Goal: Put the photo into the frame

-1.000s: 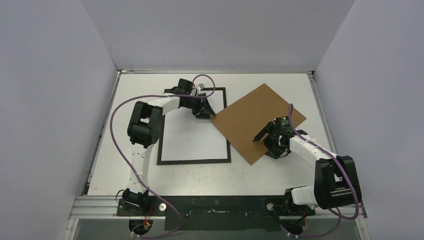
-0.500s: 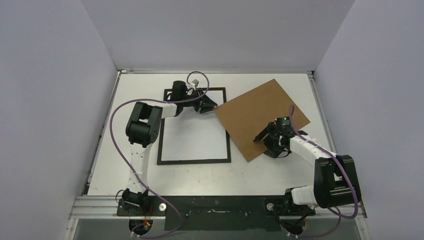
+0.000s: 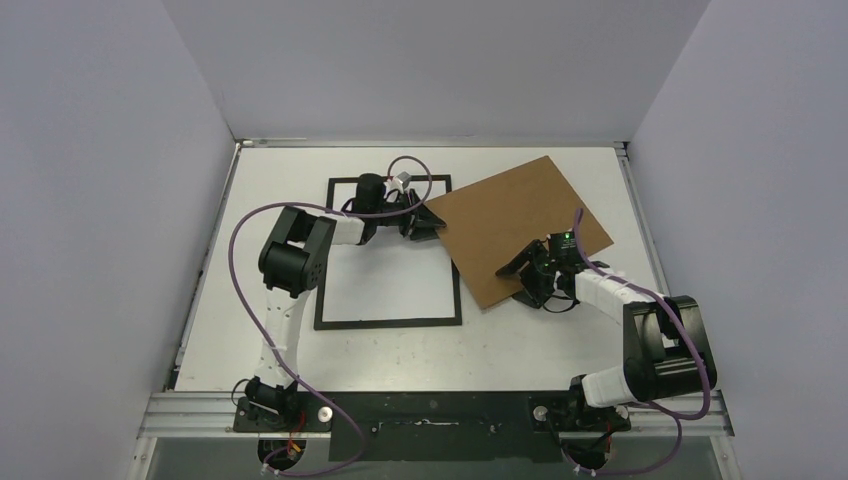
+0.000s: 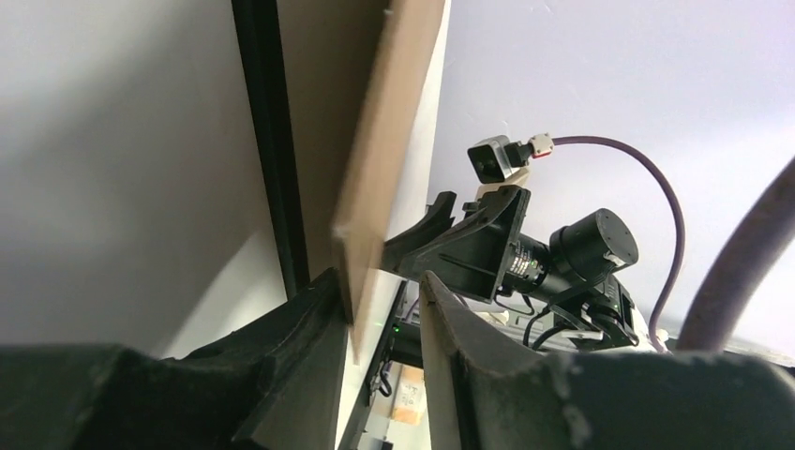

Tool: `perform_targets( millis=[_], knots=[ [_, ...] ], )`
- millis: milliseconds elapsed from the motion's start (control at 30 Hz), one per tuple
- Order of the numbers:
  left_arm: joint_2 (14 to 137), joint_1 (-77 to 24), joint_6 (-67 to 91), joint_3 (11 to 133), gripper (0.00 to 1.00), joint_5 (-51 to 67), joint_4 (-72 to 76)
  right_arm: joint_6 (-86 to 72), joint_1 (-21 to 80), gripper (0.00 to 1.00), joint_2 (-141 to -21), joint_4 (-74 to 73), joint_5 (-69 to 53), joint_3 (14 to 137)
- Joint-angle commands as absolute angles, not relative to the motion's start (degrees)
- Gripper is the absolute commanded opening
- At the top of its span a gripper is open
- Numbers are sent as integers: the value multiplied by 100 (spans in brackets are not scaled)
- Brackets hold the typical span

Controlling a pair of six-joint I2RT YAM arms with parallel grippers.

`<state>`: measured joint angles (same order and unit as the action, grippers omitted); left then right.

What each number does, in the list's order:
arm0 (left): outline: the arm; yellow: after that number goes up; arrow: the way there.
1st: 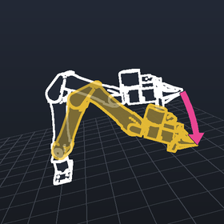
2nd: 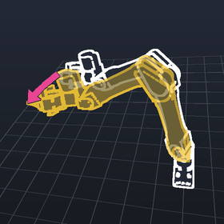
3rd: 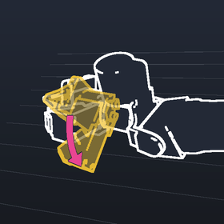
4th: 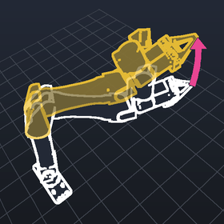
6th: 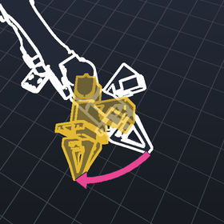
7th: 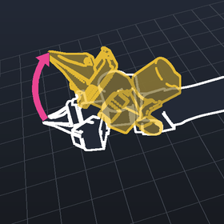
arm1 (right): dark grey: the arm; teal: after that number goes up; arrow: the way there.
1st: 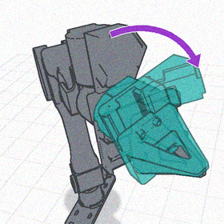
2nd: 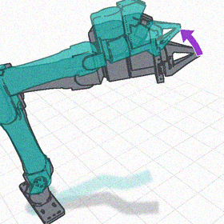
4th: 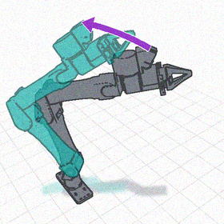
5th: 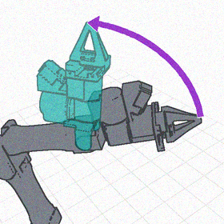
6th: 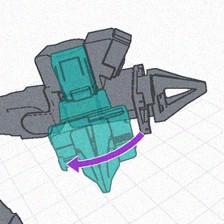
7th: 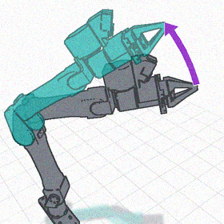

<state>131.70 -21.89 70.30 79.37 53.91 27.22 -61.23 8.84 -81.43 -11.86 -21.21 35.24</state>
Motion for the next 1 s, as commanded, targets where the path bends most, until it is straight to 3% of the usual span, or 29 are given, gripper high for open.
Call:
perform_targets(
  millis=[0,267,400,467,767,967],
  knots=[
    [12679,-2234,6620,7965,29,5330,2998,-6033,967,69,-8385,-1417,-1820,3239],
    [12803,-2423,6591,8042,22,5112,3399,-6003,971,70,-8223,-1267,-1979,3159],
    [12759,-2403,6784,7987,10,5048,3557,-6006,972,70,-8064,-1256,-2027,3148],
    [12677,-2347,6794,8000,0,5016,3529,-5984,967,71,-7912,-1315,-2030,3166],
    [12279,-2224,6360,8862,0,5405,2551,-5164,912,80,-6321,-3032,-1243,4092],
    [11779,-2262,5309,9544,0,5669,1524,-4256,872,82,-5996,-3457,-533,5379]
  ],
)
